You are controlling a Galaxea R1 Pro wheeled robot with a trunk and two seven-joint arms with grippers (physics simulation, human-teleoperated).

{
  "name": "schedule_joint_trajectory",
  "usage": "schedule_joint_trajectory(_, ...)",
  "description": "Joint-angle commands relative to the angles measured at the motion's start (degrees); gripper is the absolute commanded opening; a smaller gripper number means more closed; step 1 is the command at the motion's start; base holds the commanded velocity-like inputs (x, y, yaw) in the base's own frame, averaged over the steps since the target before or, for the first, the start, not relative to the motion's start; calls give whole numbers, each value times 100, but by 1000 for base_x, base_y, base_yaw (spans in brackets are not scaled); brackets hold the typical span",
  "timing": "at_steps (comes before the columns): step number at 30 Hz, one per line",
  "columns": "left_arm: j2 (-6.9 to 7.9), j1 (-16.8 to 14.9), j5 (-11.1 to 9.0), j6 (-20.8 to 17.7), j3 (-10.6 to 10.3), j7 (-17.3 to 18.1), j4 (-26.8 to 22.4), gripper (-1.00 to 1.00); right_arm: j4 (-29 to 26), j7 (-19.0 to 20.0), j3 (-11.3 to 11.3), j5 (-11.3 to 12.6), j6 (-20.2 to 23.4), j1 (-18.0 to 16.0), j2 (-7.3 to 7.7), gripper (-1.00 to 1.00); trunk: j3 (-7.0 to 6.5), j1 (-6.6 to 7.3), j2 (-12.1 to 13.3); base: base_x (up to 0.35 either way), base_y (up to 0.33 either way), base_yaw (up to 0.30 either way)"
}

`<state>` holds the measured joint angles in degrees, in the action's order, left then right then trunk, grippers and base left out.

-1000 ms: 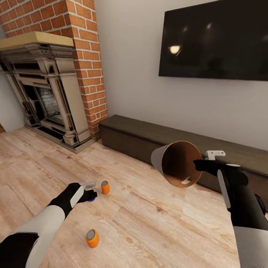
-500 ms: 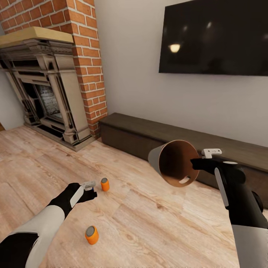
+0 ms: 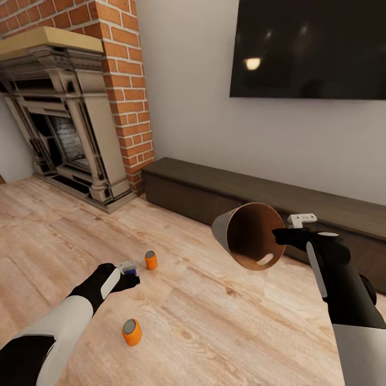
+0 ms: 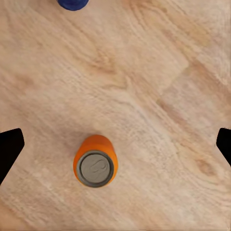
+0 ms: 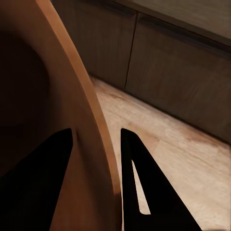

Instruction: Put the three can of soda from the living room inside the tash can in the kitchen.

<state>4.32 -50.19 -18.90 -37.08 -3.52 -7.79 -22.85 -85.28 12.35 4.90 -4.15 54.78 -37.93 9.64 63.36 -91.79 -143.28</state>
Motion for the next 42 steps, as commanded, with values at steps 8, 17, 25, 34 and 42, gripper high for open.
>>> schedule_joint_trajectory(8,2,0,0,-3,0,12,0,100,-7,20,-7,98,6,-3,-6,-100,177,-19,-12,0,0,0)
schedule_joint_trajectory(17,-1,0,0,6,0,7,0,100,-6,20,-7,90,1,0,-2,-100,376,-42,-24,0,0,0)
schedule_joint_trajectory(25,3,0,0,3,0,13,0,100,-9,14,-138,87,4,-3,-8,-100,554,-63,-35,0,0,0)
schedule_joint_trajectory(34,35,0,-32,-10,2,35,0,100,-7,13,-171,63,6,-3,-115,-100,753,-86,-47,0,0,0)
schedule_joint_trajectory(42,42,0,-43,-10,40,41,0,100,-6,13,-174,64,6,-3,-121,-100,930,-107,-57,0,0,0)
